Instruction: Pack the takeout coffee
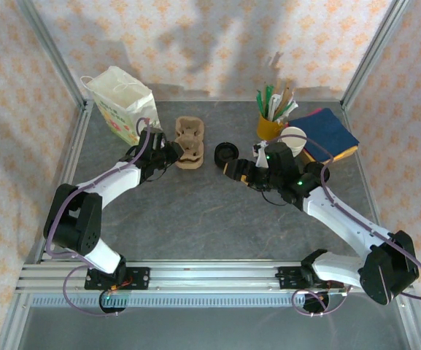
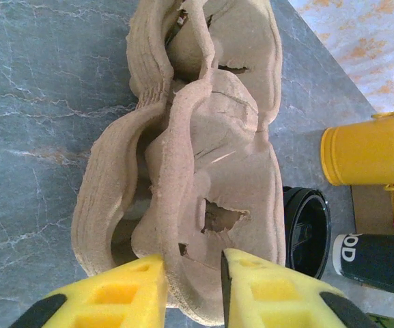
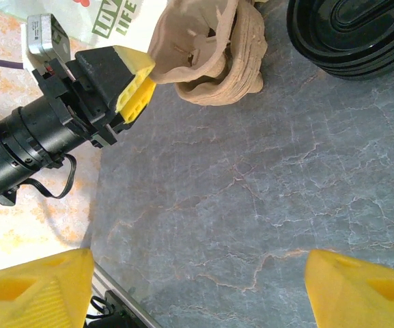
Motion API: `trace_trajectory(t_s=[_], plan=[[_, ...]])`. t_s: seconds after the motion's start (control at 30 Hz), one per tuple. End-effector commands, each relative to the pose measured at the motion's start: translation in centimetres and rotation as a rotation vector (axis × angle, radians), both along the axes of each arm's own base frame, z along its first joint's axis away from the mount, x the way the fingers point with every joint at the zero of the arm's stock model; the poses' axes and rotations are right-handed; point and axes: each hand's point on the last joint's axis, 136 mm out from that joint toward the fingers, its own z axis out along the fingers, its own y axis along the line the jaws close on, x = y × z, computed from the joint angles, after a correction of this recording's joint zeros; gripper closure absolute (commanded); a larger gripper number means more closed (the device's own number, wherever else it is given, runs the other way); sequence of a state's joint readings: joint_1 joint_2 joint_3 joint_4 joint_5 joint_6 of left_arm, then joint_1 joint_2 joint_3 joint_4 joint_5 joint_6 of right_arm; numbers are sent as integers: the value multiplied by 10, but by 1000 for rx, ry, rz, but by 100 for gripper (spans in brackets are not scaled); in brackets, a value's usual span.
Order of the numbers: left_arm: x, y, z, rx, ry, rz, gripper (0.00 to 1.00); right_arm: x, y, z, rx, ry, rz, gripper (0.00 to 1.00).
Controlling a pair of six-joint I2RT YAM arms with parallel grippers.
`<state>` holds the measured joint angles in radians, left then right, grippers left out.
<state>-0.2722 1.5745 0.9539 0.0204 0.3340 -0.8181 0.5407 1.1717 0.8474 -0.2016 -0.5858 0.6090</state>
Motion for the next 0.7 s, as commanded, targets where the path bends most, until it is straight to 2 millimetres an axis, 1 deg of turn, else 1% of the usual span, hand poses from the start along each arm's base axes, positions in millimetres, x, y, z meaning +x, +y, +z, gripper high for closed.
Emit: trace_trajectory(t_s=[0.0,0.1,0.17,0.27,0.33,0.47,0.6,0.67], plan=[[6,3,22,-27,-69,9,77,3,-1,2,-15,-12,-13,20],[6,3,28,-30,-83,8,80,3,-1,1,-17,-10,-13,20],[6,2,33,-38,-99,2,84,3,-1,1,-18,-9,-14,20],[7,-1,47,-56,-144,-14,90,3,-2,0,-21,-11,-15,20],[7,-1,57,-63,-169,-20,93,3,-2,4,-18,-23,-18,20],[5,-3,78,-77,-217,-34,97,5,-4,17,-11,-70,-22,20],[-2,-7,101,-106,-255,-67,99,6,-5,35,-11,-129,-18,20],[-8,-6,108,-100,-257,-79,100,7,-6,43,-18,-157,-11,20]])
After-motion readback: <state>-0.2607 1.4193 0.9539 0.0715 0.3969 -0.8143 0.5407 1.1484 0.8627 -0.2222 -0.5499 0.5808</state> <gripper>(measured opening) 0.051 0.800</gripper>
